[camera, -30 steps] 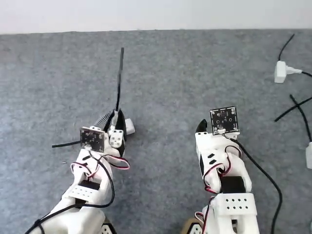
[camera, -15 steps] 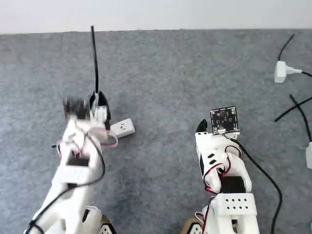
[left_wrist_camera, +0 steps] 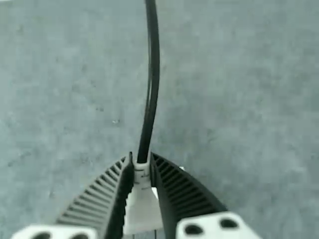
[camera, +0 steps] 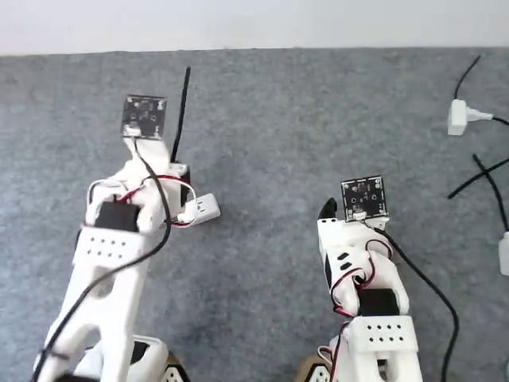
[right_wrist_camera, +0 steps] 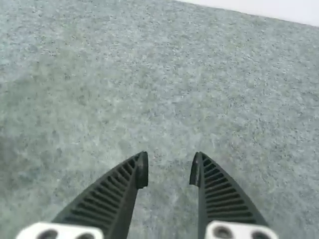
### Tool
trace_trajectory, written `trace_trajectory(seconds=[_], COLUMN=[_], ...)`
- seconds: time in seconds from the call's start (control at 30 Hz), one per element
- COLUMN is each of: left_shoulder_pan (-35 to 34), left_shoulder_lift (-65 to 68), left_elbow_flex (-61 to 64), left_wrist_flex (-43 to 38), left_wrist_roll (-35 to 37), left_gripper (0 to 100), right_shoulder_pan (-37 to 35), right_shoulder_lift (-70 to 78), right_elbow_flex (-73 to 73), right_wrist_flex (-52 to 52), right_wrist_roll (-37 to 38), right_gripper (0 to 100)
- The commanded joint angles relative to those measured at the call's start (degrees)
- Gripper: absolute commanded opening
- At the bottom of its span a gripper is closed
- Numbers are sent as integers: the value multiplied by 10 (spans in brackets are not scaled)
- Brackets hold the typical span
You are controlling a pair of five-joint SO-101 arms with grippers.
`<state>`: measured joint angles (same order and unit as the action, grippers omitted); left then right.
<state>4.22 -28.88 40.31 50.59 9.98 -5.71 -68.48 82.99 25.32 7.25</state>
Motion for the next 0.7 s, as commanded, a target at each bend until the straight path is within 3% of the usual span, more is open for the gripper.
trace_trajectory(seconds=[0.0, 0.13, 0.23, 0.47, 0.67], left_shoulder_pan=[2, -15, -20, -20, -16], left_shoulder_lift=[86, 229, 315, 367, 364], left_elbow_flex=[-111, -290, -361, -365, -316], left_wrist_flex=[49, 172, 200, 171, 75], left_wrist_roll=[-17, -33, -33, -27, -18], left_gripper=[11, 11, 11, 11, 11], right_shoulder_pan=[-15, -12, -12, -13, -15], right_shoulder_lift=[-4, -5, -5, -7, -7], right_elbow_flex=[-6, -6, -6, -6, -6], right_wrist_flex=[-15, -15, -15, -15, -14], right_wrist_roll=[10, 10, 10, 10, 10], right_gripper=[162, 162, 162, 162, 162])
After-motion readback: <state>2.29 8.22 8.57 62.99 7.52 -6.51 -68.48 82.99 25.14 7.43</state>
